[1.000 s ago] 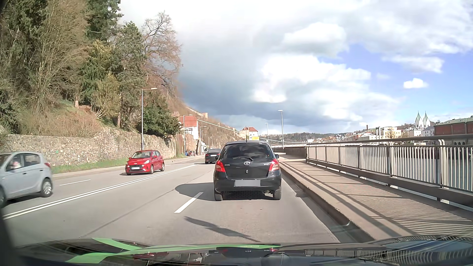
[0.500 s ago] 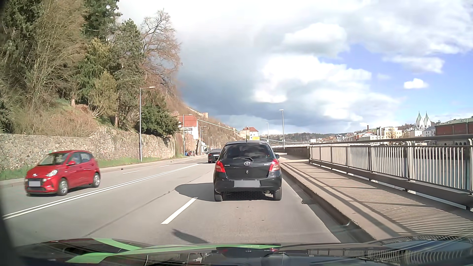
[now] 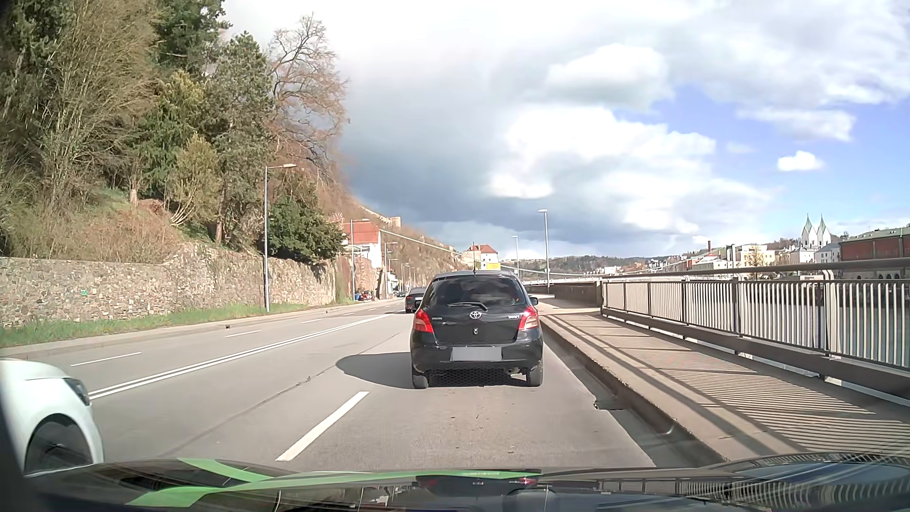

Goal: Follow the waypoints while adhering to traffic rules and regulations

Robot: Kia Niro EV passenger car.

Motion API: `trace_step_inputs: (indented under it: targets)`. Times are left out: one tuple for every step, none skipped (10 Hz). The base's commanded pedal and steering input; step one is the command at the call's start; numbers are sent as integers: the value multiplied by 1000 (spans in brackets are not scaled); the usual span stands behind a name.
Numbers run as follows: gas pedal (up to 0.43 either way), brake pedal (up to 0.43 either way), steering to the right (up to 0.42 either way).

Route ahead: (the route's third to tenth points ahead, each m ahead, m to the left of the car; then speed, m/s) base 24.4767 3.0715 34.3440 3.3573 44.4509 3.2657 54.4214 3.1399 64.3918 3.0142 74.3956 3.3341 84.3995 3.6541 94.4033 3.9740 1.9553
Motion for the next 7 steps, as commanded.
trace_step_inputs:
  targets:
    - [0, 0, -5]
    - [0, 0, -4]
    - [0, 0, -5]
    - [0, 0, -5]
    - [0, 6, -5]
    - [0, 6, -5]
    - [0, 6, -5]
